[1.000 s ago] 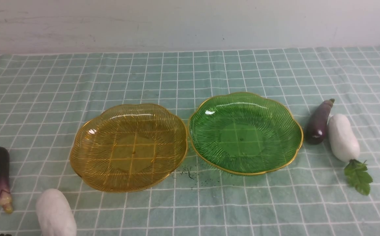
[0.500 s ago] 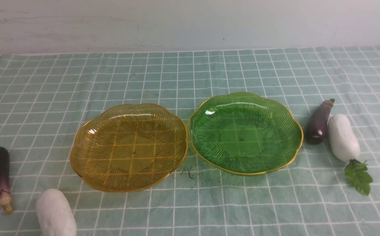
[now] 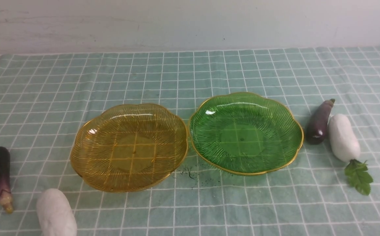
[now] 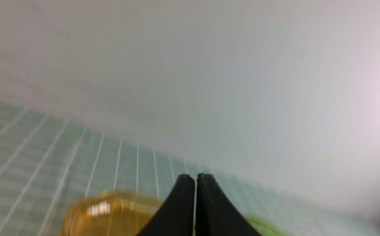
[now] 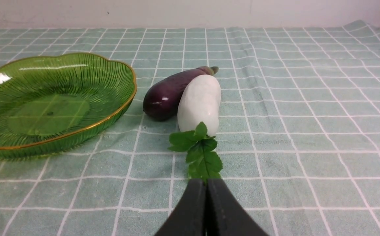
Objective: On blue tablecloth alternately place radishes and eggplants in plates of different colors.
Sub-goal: 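Pick up the white radish and place it in the left plate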
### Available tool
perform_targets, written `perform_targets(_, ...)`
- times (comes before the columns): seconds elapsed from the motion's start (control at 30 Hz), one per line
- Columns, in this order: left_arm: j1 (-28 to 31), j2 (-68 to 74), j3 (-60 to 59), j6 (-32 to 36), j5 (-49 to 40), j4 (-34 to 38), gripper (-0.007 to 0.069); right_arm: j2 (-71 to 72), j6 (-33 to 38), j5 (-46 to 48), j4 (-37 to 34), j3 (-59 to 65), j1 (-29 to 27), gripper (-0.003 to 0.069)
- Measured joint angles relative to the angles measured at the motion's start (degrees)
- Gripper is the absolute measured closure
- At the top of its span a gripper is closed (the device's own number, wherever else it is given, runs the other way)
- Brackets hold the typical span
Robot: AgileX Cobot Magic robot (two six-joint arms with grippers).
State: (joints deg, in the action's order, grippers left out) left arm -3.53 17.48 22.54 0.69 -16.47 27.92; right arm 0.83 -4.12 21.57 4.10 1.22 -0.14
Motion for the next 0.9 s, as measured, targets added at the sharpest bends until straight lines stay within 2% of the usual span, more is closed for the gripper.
perform_targets(0.1,0.0,13.1,7.4,0.6,-15.6,-2.2,0.0632,0.0,-1.9,-4.5,-4.9,0.5,0.0,0.0674)
perform_targets(0.17,0.0,21.4,10.8,0.7,-23.0,-5.3,0.0632,0.0,-4.3,-9.4,-11.1,0.5,0.0,0.0674)
perform_targets(0.3,0.0,33.6,14.5,-0.1,-30.2,-12.0,0.0632,0.0,-8.7,-16.9,-23.4,0.5,0.0,0.0674)
perform_targets(0.4,0.0,41.2,15.3,-3.7,-31.4,-17.6,0.0632,0.0,-9.6,-19.0,-29.0,0.5,0.0,0.0674)
perform_targets(0.47,0.0,43.7,15.3,-6.4,-31.5,-19.6,0.0632,0.0,-9.8,-19.6,-30.2,0.5,0.0,0.0674)
perform_targets(0.63,0.0,46.5,15.3,-9.0,-31.5,-20.8,0.0631,0.0,-10.6,-21.2,-31.9,0.5,0.0,0.0674)
perform_targets(0.73,0.0,47.5,15.4,-9.0,-31.0,-21.4,0.0605,0.0,-10.7,-16.7,-32.2,-1.0,0.0,0.0674)
perform_targets(0.8,0.0,48.7,15.5,-9.0,-29.9,-22.3,0.0533,-1.0,-8.7,-10.5,-31.4,-5.8,0.0,0.0674)
perform_targets(0.83,0.0,48.8,15.5,-9.1,-29.8,-22.5,0.0525,-1.5,-8.2,-9.5,-31.1,-6.8,0.0,0.0674)
perform_targets(0.87,0.0,50.2,15.5,-9.2,-28.6,-23.4,0.0434,-4.8,-5.2,-4.1,-30.0,-11.6,0.0,0.0674)
perform_targets(0.9,0.0,50.8,15.5,-9.4,-28.2,-23.7,0.0391,-7.2,-3.2,-1.5,-29.7,-14.3,0.0,0.0674)
